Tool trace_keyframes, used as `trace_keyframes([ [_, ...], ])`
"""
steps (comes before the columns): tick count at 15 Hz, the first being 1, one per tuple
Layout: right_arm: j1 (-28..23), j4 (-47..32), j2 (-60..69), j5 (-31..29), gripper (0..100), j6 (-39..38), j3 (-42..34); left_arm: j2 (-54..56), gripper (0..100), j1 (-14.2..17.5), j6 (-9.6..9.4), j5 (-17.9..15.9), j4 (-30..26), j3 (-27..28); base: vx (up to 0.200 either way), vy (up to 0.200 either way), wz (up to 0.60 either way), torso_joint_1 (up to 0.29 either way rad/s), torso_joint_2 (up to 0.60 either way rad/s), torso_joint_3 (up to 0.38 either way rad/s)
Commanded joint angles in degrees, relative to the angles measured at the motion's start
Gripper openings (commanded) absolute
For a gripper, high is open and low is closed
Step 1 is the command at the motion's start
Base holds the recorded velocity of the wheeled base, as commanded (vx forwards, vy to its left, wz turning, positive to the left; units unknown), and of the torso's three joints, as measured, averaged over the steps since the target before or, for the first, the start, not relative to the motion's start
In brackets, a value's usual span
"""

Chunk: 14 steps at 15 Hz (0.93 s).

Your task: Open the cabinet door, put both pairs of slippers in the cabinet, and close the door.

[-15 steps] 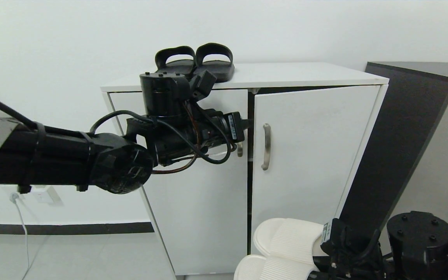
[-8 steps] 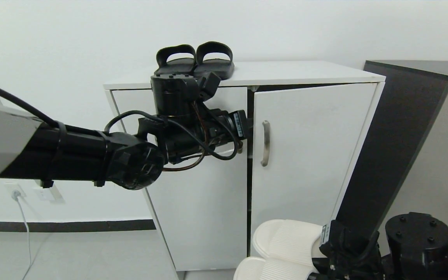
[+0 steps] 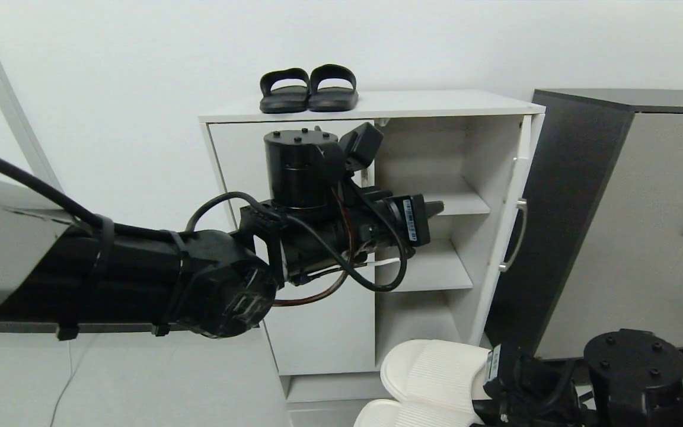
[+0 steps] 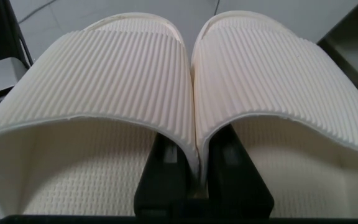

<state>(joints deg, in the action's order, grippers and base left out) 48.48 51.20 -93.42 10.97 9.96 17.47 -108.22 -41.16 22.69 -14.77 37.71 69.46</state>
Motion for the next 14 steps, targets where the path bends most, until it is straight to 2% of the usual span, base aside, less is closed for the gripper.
trace_keyframes([
  [1, 0.0, 0.0, 0.1, -0.1, 0, 0.1, 0.0, 0.8, 0, 0.9, 0.08, 0.1, 0.2, -0.8, 0.000, 0.000, 0.00, 0.000, 0.00, 0.000],
  [5, -0.1, 0.0, -0.2, -0.2, 0, -0.1, 0.3, 6.0, 0, 3.2, 0.08, 0.1, 2.9, -7.7, 0.000, 0.000, 0.00, 0.000, 0.00, 0.000],
  [7, -0.4, 0.0, -0.4, -0.2, 0, -0.4, 0.5, 11.3, 0, 4.6, -0.01, 0.0, 3.9, -14.1, 0.000, 0.000, 0.00, 0.000, 0.00, 0.000],
  [8, -1.0, 0.0, -0.4, -0.2, 0, -0.4, 1.0, 17.3, 0, 5.7, -0.10, 0.1, 4.7, -20.8, 0.000, 0.000, 0.00, 0.000, 0.00, 0.000],
  [10, -1.1, 0.0, -0.5, -0.2, 0, -0.4, 1.1, 27.3, 0, 5.8, -0.19, 1.1, 3.8, -28.8, 0.000, 0.000, 0.00, 0.000, 0.00, 0.000],
  [12, -1.8, 0.0, -1.2, -0.2, 0, -0.4, 1.3, 39.0, 0, 5.8, -0.89, 4.0, 0.3, -35.6, 0.000, 0.000, 0.00, 0.000, 0.00, 0.000],
  [14, -2.0, 0.1, -1.6, -0.2, 0, -0.5, 1.7, 51.4, 0, 6.1, -1.51, 7.2, -8.7, -40.3, 0.000, 0.000, 0.00, 0.000, 0.00, 0.000],
])
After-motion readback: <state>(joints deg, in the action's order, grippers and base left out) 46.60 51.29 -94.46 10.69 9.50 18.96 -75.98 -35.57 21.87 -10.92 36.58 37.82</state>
